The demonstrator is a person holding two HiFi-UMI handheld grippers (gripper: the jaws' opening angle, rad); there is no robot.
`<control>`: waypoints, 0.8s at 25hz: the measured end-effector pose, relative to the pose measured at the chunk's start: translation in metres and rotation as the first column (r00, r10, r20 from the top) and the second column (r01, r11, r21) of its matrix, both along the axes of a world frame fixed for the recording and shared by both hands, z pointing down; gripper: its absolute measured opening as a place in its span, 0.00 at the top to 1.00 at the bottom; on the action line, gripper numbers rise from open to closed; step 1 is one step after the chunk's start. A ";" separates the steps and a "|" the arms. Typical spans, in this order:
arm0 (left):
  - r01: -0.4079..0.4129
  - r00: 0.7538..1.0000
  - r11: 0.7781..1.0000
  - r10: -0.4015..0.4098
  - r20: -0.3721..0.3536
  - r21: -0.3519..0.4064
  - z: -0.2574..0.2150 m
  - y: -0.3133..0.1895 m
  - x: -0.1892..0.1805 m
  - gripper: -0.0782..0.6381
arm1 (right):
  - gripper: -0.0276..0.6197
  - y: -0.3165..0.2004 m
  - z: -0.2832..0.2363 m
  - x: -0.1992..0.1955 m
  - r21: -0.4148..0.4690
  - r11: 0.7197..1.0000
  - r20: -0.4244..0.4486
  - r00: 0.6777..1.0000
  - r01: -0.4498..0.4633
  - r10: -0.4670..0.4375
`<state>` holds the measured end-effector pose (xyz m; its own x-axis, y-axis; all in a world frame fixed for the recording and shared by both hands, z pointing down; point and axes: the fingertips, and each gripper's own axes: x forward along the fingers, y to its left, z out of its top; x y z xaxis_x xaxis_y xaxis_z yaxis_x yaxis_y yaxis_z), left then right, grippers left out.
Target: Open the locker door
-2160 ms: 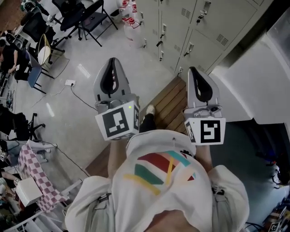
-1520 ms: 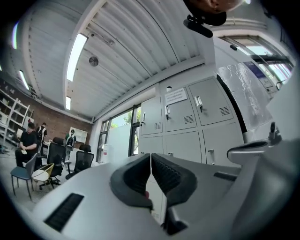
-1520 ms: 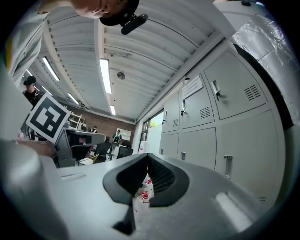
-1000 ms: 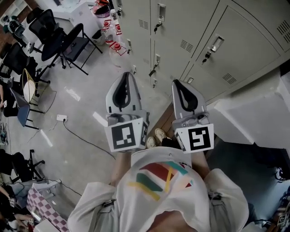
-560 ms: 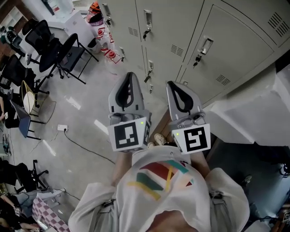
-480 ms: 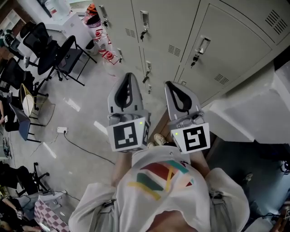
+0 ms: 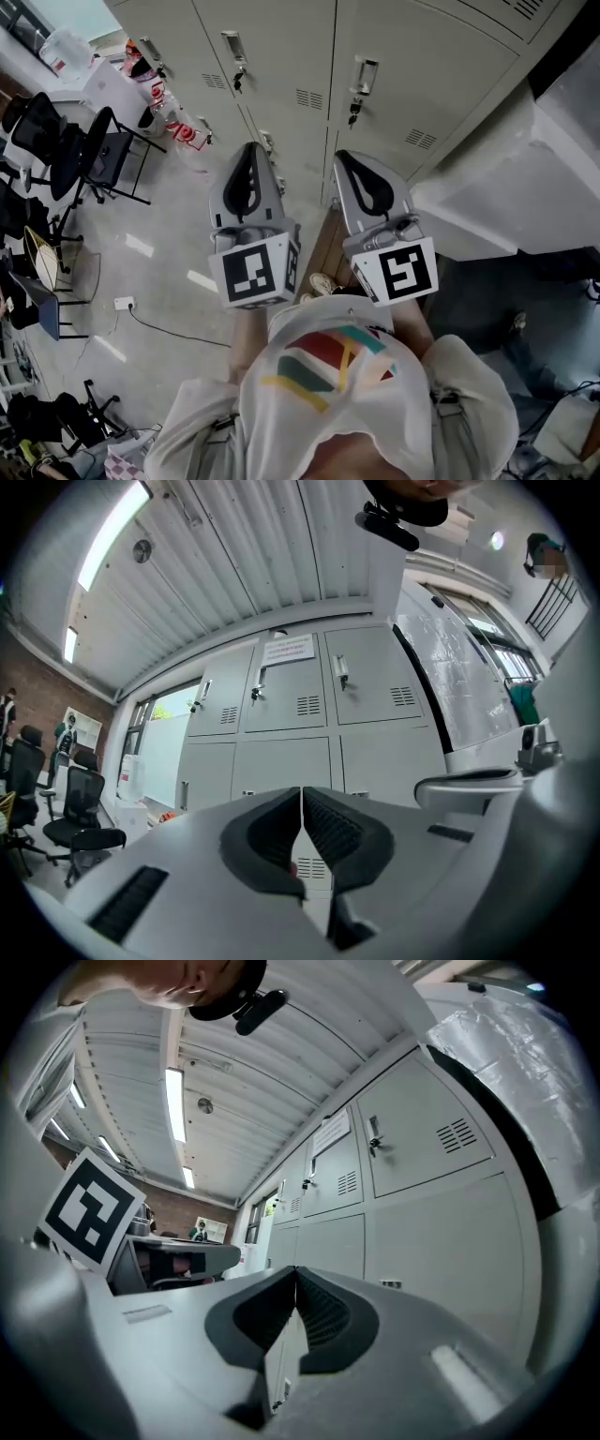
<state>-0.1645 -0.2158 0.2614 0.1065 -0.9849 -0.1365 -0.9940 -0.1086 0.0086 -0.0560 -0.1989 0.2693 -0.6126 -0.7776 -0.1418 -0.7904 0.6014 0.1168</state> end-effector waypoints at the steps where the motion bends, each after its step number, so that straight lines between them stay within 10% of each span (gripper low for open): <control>1: -0.017 1.000 1.000 0.017 0.005 0.002 -0.002 -0.003 0.006 0.87 | 0.95 -0.002 -0.001 0.007 -0.004 1.000 0.007 1.000 -0.024 0.024; 20: -0.202 0.979 0.979 0.202 0.040 0.005 -0.001 -0.036 0.071 0.87 | 0.95 -0.023 0.004 0.085 -0.014 0.961 0.042 0.961 -0.275 0.275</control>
